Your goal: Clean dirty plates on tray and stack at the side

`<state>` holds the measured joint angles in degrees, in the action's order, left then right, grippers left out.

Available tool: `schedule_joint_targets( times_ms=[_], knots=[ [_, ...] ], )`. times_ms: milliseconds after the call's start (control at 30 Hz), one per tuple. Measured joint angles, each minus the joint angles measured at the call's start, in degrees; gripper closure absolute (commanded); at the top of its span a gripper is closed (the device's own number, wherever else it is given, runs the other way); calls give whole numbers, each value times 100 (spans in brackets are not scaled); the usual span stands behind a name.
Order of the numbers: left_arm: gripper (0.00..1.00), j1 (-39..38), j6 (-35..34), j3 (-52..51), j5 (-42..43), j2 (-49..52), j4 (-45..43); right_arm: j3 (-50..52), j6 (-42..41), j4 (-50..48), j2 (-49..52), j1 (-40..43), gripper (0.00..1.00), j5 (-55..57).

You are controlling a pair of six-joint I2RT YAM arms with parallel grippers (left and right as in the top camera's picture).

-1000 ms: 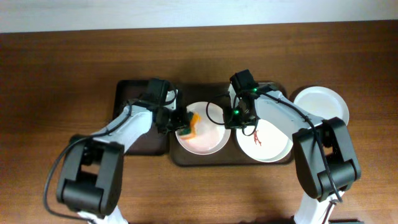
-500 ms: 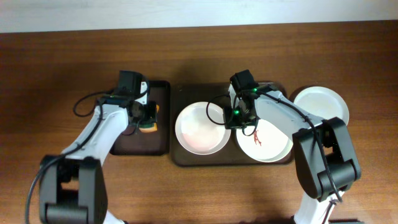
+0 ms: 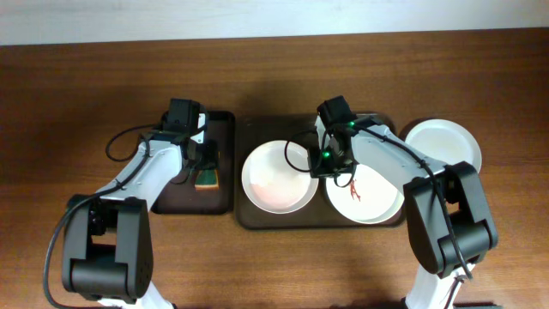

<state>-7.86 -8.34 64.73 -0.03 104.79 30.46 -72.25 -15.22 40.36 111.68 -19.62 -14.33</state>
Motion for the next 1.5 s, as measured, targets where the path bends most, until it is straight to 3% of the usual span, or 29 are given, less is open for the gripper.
schedule_joint_targets(
  times_ms=[100,200,400,600,933,1067,1167,1267,1500],
  knots=[
    [46,0,0,0,66,0,61,-424,28,304,-42,0,96,188],
    [48,0,2,0,129,0,195,-949,72,743,-205,2,96,754],
    [45,0,0,0,153,0,463,-1482,-2,1128,-844,118,96,2627],
    [44,-28,0,0,153,0,470,-1486,293,973,-1279,894,96,3499],
    [40,-79,0,0,155,0,470,-1486,925,636,-1349,-590,96,6505],
    [40,-79,0,0,155,0,470,-1486,944,525,-1349,-684,96,7458],
    [40,-79,0,0,155,0,472,-1486,857,531,-1349,-656,96,7370],
    [41,-79,0,0,155,0,472,-1497,446,896,-1349,-173,96,6148],
    [41,-81,0,0,155,0,470,-1502,-573,1526,-1349,2520,96,3289]
  ],
)
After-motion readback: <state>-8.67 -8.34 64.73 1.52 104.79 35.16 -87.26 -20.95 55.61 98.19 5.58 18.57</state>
